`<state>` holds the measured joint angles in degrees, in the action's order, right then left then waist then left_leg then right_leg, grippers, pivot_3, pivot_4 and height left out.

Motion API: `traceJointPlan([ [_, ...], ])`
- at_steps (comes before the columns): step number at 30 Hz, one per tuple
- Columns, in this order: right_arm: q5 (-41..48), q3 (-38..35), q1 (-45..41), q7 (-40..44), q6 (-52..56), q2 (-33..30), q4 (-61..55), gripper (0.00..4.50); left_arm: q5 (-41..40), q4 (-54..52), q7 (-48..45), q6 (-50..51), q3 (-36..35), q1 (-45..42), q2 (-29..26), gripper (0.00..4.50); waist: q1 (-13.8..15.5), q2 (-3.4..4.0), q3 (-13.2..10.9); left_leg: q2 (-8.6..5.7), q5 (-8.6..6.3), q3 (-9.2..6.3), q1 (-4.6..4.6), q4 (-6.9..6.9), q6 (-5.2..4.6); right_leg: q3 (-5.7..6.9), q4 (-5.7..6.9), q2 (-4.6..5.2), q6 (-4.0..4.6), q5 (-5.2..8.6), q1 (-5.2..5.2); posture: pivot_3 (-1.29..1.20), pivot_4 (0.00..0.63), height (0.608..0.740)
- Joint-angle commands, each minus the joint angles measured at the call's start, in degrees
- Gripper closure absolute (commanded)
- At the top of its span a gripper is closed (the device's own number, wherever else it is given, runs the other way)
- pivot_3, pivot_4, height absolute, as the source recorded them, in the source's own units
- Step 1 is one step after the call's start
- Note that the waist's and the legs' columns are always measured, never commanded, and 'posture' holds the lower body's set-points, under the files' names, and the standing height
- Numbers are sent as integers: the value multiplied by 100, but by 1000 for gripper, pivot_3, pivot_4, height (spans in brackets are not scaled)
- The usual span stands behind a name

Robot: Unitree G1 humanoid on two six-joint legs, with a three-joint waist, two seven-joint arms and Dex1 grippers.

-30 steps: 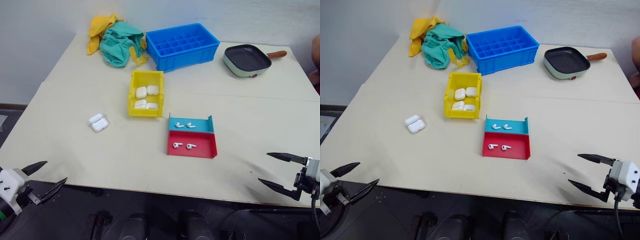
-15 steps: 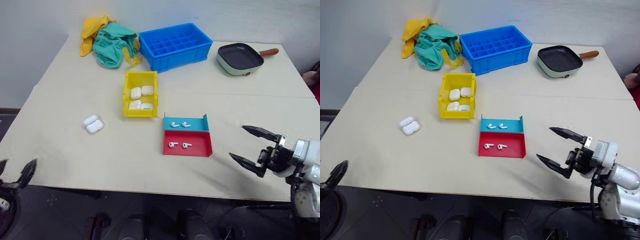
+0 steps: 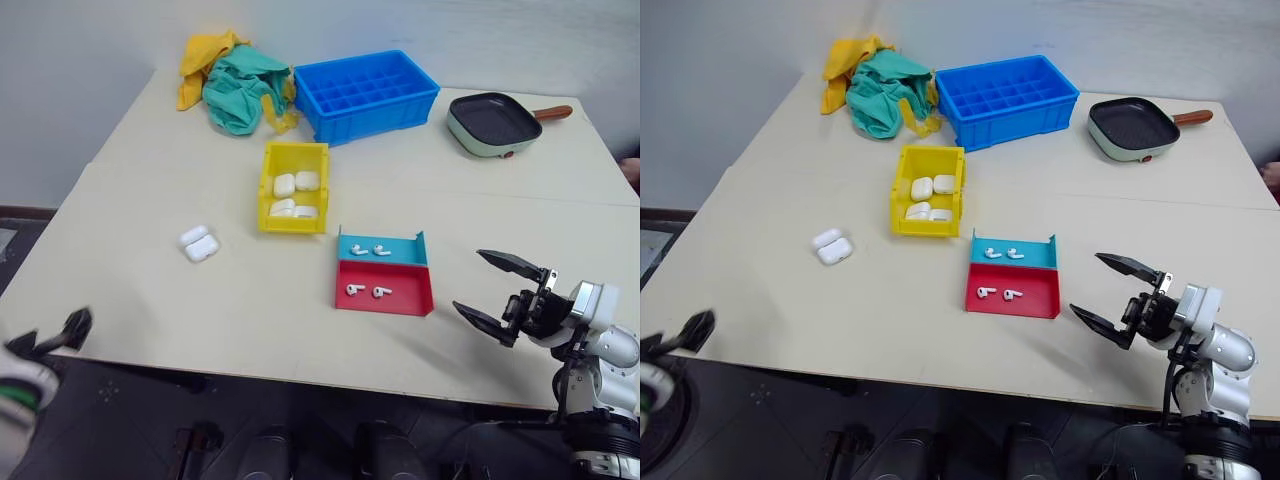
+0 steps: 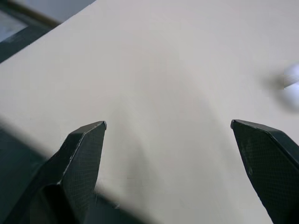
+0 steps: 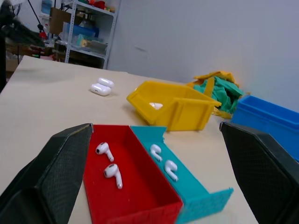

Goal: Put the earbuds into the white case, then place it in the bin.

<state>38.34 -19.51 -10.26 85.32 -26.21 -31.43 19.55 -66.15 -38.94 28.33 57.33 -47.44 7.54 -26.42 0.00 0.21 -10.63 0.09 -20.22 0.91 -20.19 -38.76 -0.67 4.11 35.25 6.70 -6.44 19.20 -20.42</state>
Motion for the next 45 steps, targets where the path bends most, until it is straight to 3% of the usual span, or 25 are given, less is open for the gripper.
traceJointPlan([
  [1, 111, -307, -29, 342, -248, -174, 333, 42, -347, -147, 1614, 37, 602, -901, 218, 0, -6, 0, 0, 2, -1, -2, -5, -15, 1, 1, 17, -6, 0, 0, -1, 0, 150, 740],
  [4, 132, -381, -3, 404, -302, -197, 441, 42, -250, 147, 2633, -65, 1180, -1814, 703, 0, -22, 0, 0, -4, -2, 4, -6, -27, 0, 0, 33, -10, -2, -1, 1, 0, 150, 740],
  [9, 159, -483, 245, 310, -326, -183, 248, 42, 668, 772, 3038, -196, 2104, -2687, 1351, 0, 6, -1, -1, -6, 2, 8, -4, -36, 5, 1, 30, -33, -4, -2, 2, 0, 150, 740],
  [14, 166, -501, 591, 48, -252, -137, -290, 42, 1477, 1405, 2775, -370, 2652, -3027, 1747, 0, 32, -2, -1, -10, 2, 12, -7, -34, 6, -2, 30, -41, -5, -2, -4, 0, 150, 740],
  [21, 87, -372, 892, -477, 89, -153, -1076, 42, 2395, 2241, 2212, -375, 3116, -3502, 1882, 0, 132, -3, -2, -8, 5, 15, -6, -34, 12, -5, 30, -45, -6, -2, -10, 0, 150, 740],
  [35, 86, -370, 1048, -728, 258, -84, -1405, 42, 3796, 2911, 1657, -213, 3234, -3919, 2289, 0, 156, -5, -3, -13, 6, 8, -13, -33, 11, 13, 29, -44, -8, -3, -10, 0, 150, 740],
  [45, 251, -591, 895, -37, -211, -76, -338, 42, 4567, 3425, 1334, -88, 3064, -4191, 2335, 0, 138, -5, -3, -11, 9, 15, -8, -33, 13, 23, 30, -45, -8, -3, -10, 0, 150, 740],
])
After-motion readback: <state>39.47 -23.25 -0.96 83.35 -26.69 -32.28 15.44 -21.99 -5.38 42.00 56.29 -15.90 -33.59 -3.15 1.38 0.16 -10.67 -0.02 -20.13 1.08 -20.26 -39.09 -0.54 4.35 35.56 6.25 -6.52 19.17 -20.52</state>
